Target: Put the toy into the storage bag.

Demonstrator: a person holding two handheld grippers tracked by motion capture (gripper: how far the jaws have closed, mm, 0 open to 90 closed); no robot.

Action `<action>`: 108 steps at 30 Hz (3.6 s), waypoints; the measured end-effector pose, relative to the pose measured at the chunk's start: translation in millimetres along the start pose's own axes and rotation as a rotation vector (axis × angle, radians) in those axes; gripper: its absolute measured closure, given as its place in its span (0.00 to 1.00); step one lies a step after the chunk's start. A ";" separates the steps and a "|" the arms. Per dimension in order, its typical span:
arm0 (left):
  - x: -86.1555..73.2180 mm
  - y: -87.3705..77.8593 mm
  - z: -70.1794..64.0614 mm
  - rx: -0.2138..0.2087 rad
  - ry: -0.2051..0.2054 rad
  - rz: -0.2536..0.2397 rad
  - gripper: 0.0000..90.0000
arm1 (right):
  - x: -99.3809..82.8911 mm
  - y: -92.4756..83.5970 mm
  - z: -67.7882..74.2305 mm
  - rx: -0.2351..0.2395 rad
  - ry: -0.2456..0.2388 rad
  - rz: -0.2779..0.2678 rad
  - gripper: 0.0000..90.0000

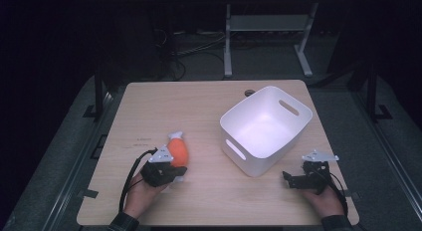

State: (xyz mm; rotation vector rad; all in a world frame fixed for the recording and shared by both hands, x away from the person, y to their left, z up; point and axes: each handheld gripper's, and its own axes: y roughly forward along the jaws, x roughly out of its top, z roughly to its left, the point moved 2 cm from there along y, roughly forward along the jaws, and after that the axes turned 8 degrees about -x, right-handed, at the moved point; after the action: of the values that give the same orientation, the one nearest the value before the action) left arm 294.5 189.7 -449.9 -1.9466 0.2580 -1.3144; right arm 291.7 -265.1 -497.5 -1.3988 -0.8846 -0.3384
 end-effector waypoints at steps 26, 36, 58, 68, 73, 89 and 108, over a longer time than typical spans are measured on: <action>-28.2 -39.0 24.8 0.076 -0.065 0.008 0.99 | 0.0 0.0 0.0 0.000 -0.001 -0.001 0.02; -38.0 -55.9 37.7 0.121 -0.100 -0.010 0.99 | 0.0 0.0 0.0 0.000 -0.001 -0.001 0.02; -19.3 -67.5 43.9 0.131 -0.045 0.012 0.56 | 0.0 -0.1 0.0 0.000 -0.001 0.000 0.02; 0.7 -72.4 54.1 0.088 -0.009 0.022 0.34 | 0.0 -0.1 0.0 0.000 -0.001 0.000 0.02; 5.9 -72.8 56.7 0.074 0.002 0.023 0.26 | 0.0 -0.1 0.0 0.000 -0.001 0.000 0.02; 27.1 -56.6 62.5 0.040 0.069 0.064 0.15 | 0.0 0.0 0.0 0.000 -0.001 0.000 0.02; 43.9 -21.5 70.9 -0.017 0.079 0.102 0.15 | 0.0 -0.1 0.1 0.000 -0.001 0.000 0.02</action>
State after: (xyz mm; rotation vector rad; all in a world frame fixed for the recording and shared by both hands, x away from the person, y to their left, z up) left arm 370.2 214.3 -417.1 -1.8725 0.4041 -1.3276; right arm 291.6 -265.1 -497.5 -1.3987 -0.8853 -0.3384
